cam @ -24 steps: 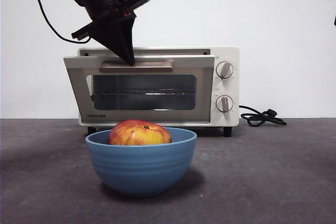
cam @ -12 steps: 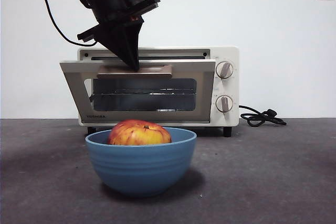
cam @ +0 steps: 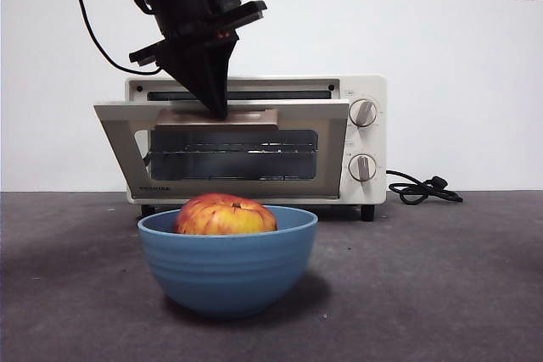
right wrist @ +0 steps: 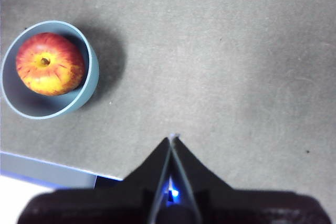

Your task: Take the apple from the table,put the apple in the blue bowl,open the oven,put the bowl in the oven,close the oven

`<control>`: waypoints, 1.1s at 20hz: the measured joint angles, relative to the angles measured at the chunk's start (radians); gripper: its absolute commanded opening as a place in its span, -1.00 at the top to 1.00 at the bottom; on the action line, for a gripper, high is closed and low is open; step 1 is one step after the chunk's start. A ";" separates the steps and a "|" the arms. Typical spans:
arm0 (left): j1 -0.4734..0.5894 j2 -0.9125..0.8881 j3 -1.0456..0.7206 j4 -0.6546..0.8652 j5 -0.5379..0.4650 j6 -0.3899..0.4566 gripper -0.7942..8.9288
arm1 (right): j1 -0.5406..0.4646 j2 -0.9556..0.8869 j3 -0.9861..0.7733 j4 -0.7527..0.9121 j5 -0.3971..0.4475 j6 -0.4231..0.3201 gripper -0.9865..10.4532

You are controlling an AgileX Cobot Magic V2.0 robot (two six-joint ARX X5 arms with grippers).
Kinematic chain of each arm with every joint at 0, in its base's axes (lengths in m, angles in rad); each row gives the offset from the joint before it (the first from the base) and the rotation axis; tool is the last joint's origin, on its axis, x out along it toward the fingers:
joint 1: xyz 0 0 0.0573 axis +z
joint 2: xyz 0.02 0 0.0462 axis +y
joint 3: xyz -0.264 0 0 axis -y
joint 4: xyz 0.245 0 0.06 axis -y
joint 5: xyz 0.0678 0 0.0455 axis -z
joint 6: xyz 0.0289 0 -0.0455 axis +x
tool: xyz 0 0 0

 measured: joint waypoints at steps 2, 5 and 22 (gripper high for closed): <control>-0.011 -0.043 -0.113 0.078 0.000 -0.010 0.85 | 0.000 0.000 0.000 0.000 0.005 0.000 0.84; -0.014 -0.127 -0.314 0.219 -0.008 -0.048 0.85 | 0.000 0.000 0.000 0.002 0.019 0.000 0.84; -0.060 -0.512 -0.674 0.367 -0.054 -0.106 0.85 | 0.000 0.039 0.000 0.153 -0.075 -0.062 0.83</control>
